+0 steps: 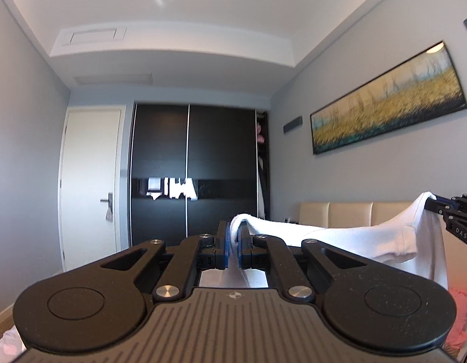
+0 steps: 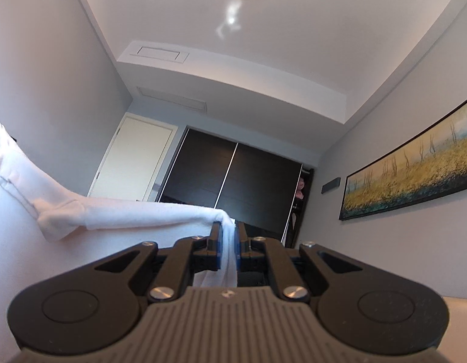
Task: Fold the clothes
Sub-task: 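Lift the cream top high with both grippers to shake it out, then lower the cream top flat onto the bed and open both grippers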
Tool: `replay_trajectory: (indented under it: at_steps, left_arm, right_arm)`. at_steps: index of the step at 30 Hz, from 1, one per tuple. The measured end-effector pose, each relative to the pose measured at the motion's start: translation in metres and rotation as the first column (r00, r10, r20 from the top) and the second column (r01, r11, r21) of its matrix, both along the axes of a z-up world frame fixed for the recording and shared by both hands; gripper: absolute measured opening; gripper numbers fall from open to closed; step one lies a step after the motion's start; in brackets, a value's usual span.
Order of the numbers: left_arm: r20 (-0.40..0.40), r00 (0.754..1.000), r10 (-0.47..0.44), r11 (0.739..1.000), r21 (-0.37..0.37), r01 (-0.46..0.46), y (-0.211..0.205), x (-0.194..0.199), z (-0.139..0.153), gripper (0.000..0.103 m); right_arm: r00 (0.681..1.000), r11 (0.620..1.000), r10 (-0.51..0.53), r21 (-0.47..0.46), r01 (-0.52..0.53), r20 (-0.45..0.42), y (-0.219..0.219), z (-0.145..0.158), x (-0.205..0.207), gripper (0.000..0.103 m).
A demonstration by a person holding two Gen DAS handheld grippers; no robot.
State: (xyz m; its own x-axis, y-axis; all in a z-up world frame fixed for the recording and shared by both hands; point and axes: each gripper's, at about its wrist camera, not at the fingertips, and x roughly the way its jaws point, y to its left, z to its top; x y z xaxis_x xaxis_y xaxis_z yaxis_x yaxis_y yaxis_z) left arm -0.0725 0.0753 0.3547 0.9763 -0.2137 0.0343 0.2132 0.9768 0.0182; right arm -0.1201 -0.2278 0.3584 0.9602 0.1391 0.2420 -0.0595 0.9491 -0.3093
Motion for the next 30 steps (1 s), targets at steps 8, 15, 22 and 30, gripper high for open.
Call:
replay_trajectory:
  at_steps: [8, 15, 22, 30]
  left_arm:
    - [-0.239, 0.970, 0.052, 0.998, 0.047, -0.041, 0.010, 0.123, -0.074, 0.003]
    - [-0.415, 0.902, 0.121, 0.989, 0.125, -0.075, 0.013, 0.234, -0.151, 0.003]
    - [-0.545, 0.819, 0.178, 0.976, 0.204, -0.076, 0.019, 0.321, -0.234, 0.003]
    - [-0.627, 0.751, 0.207, 0.966, 0.252, -0.057, 0.018, 0.393, -0.308, 0.004]
  right_arm:
    - [0.974, 0.998, -0.033, -0.057, 0.021, -0.222, 0.022, -0.067, 0.116, 0.009]
    - [0.898, 0.997, -0.047, -0.074, 0.015, -0.437, 0.039, -0.139, 0.229, 0.009]
    - [0.830, 0.990, -0.079, -0.138, 0.003, -0.551, 0.057, -0.215, 0.319, 0.009]
    - [0.762, 0.985, -0.124, -0.172, 0.017, -0.635, 0.074, -0.294, 0.409, 0.009]
